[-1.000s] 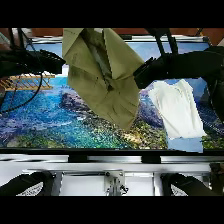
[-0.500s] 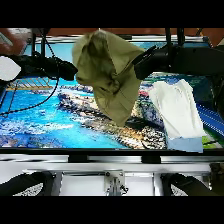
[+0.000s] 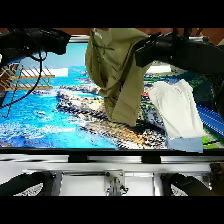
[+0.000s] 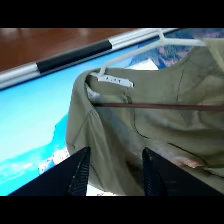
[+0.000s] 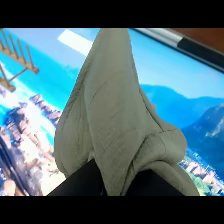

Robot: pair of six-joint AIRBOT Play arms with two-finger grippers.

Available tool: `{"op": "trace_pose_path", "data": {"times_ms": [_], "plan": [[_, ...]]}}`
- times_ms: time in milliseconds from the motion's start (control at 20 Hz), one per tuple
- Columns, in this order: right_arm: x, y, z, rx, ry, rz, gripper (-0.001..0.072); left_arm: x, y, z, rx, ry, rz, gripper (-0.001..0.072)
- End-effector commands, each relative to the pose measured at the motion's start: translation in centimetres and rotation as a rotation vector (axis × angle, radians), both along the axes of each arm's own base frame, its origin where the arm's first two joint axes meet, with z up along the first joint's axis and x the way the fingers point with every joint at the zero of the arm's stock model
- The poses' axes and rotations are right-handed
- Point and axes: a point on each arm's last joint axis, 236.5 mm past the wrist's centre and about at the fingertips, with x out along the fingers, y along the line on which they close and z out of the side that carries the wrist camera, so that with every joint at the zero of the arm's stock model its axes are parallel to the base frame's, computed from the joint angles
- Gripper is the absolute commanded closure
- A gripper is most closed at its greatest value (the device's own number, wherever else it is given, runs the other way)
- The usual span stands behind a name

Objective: Fold the shirts.

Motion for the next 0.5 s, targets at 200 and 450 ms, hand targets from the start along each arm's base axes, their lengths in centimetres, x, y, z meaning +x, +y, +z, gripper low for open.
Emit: {"op": "trace_pose_path", "data": {"times_ms": [200, 450], "plan": [[3.9, -6.5, 8.2, -0.065, -0.405, -0.291, 0.0646, -0.3, 0.3, 0.1, 0.018, 0.009, 0.002, 0.0284], [3.4, -13.3, 12.9, -0.29, -0.599, -0.541, 0.0646, -0.6, 0.3, -1.0, 0.038, 0.054, -0.005, 0.0286]]}}
